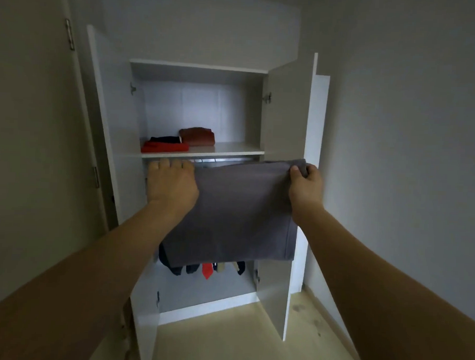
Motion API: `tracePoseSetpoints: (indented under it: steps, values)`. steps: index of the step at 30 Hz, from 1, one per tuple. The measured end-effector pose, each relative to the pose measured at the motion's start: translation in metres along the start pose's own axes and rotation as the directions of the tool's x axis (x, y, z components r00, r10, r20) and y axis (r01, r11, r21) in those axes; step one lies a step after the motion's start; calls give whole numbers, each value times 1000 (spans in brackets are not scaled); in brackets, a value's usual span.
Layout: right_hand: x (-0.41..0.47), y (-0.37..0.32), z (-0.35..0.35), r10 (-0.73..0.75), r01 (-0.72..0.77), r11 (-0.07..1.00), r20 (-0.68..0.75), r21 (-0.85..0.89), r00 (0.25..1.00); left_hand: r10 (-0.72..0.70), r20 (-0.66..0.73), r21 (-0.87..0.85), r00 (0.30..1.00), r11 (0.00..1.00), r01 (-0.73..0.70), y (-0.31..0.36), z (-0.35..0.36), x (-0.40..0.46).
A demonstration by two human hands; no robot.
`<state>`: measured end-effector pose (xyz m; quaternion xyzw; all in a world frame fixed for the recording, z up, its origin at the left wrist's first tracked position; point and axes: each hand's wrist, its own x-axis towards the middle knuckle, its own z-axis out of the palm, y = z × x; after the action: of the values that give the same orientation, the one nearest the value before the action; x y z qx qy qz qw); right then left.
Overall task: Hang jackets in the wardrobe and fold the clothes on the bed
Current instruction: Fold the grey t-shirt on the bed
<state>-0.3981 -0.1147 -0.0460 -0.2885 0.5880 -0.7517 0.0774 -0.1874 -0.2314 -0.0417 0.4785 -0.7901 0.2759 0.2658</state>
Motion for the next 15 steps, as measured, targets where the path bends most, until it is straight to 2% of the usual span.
tracePoseSetpoints:
  steps: [6, 10, 15]
  values:
    - [119, 60, 121, -69, 70, 997, 56, -14, 996, -38, -46, -59, 998, 998, 35, -28, 121, 122]
    - [210, 103, 198, -129, 129, 991, 11, -36, 992, -24, -63, -169, 998, 985, 13, -38, 202, 208]
    - [321, 138, 276, -160, 159, 984, -9, -82, 987, -32, -143, -209, 989, 978, 2, -40, 293, 328]
